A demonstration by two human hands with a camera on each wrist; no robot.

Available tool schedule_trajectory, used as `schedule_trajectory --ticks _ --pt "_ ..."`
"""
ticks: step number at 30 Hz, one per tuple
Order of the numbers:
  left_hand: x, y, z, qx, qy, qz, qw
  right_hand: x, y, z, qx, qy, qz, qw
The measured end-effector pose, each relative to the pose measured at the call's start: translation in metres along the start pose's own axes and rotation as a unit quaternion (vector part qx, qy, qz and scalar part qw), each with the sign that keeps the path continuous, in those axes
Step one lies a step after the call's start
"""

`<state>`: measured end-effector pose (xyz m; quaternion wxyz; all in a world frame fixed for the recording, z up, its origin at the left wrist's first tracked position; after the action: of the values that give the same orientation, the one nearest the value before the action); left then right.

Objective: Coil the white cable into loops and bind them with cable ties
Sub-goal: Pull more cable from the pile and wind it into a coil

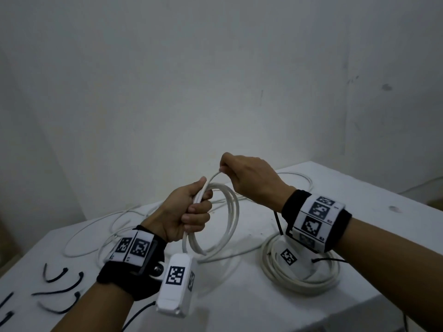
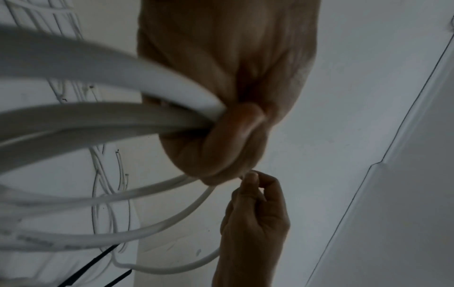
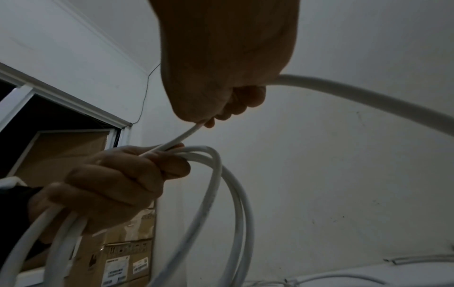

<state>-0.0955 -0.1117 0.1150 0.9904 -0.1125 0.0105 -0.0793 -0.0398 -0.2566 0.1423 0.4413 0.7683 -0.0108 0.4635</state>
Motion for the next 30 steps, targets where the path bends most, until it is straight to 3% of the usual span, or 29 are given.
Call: schedule_trajectory --ticks 7,10,12,14,16,17,19,21,23,30 --pt "-0.002 0.005 -0.002 0.022 0.013 -0.009 1.0 0.002 -0.005 0.009 -0.047 -0.072 -0.038 0.996" --pt "-0.002 0.007 -0.001 0.004 0.002 0.001 1.0 -0.011 -0.004 -0.001 -0.044 -0.033 0.079 0.995" --pt "-0.003 0.01 0.0 -0.02 -0.004 0.006 1.0 -0.028 0.002 -0.01 0.031 -0.002 0.175 0.984" --pt "-0.005 0.011 0.001 -0.04 -0.005 0.004 0.999 -0.044 -0.003 -0.015 0.102 -0.052 0.107 0.988" --pt "-0.005 0.012 0.002 -0.055 -0.004 -0.003 0.998 -0.055 -0.019 -0.012 0.108 -0.174 -0.066 0.977" --pt "-0.005 0.011 0.002 -0.062 -0.001 -0.009 0.998 -0.057 -0.026 -0.009 0.117 -0.218 -0.134 0.96" --pt "-0.006 0.009 0.0 -0.073 0.006 -0.022 0.997 -0.052 -0.034 -0.004 0.232 -0.276 -0.191 0.913" --pt "-0.007 0.008 -0.001 -0.079 0.006 -0.028 0.996 -0.045 -0.039 -0.002 0.417 -0.312 -0.209 0.828" --pt "-0.008 0.006 0.0 -0.069 0.001 -0.021 0.997 -0.044 -0.044 -0.001 0.526 -0.334 -0.243 0.744" --pt "-0.005 0.008 -0.003 -0.008 -0.051 0.041 0.998 -0.059 -0.049 0.003 0.63 -0.359 -0.264 0.635"
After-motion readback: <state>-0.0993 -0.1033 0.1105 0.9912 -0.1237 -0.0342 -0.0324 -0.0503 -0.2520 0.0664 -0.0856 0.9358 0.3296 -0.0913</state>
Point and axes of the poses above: each hand's wrist, its own x-axis towards the middle knuckle, its own y-axis out of the back of the hand, z = x × y, the point moved 3 cm from there along x, towards the middle knuckle, and after that the axes turned 12 degrees about -y, right-handed, at the moved point
